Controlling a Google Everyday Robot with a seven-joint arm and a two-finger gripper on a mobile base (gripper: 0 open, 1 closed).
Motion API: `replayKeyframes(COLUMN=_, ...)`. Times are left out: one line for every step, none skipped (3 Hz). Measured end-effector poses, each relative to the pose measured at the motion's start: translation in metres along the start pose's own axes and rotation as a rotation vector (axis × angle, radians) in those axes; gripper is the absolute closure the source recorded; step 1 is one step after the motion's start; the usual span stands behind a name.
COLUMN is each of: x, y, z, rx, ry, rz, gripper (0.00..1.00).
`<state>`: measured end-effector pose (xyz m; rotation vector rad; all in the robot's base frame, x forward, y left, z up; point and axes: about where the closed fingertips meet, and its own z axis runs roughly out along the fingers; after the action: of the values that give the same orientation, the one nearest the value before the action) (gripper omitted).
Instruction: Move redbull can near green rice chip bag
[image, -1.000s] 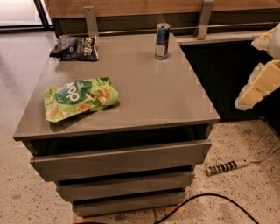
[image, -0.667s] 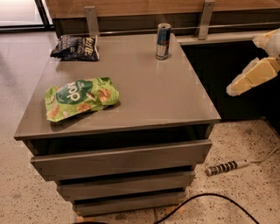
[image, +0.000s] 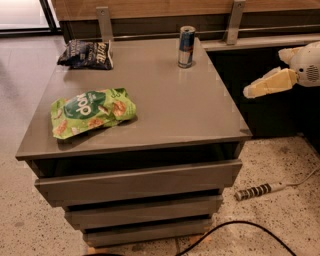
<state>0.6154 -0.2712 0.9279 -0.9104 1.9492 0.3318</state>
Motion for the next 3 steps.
replayKeyframes(x=0.004, y=-0.015, z=0.028, rx=-0.017, ry=-0.086, rz=0.070, gripper=0.00)
replayKeyframes(x=0.004, y=-0.015, z=0.028, rx=-0.017, ry=-0.086, rz=0.070, gripper=0.00)
replayKeyframes(x=-0.006, y=-0.017, z=0.042, rx=0.002, ry=-0.158, rz=0.060, gripper=0.00)
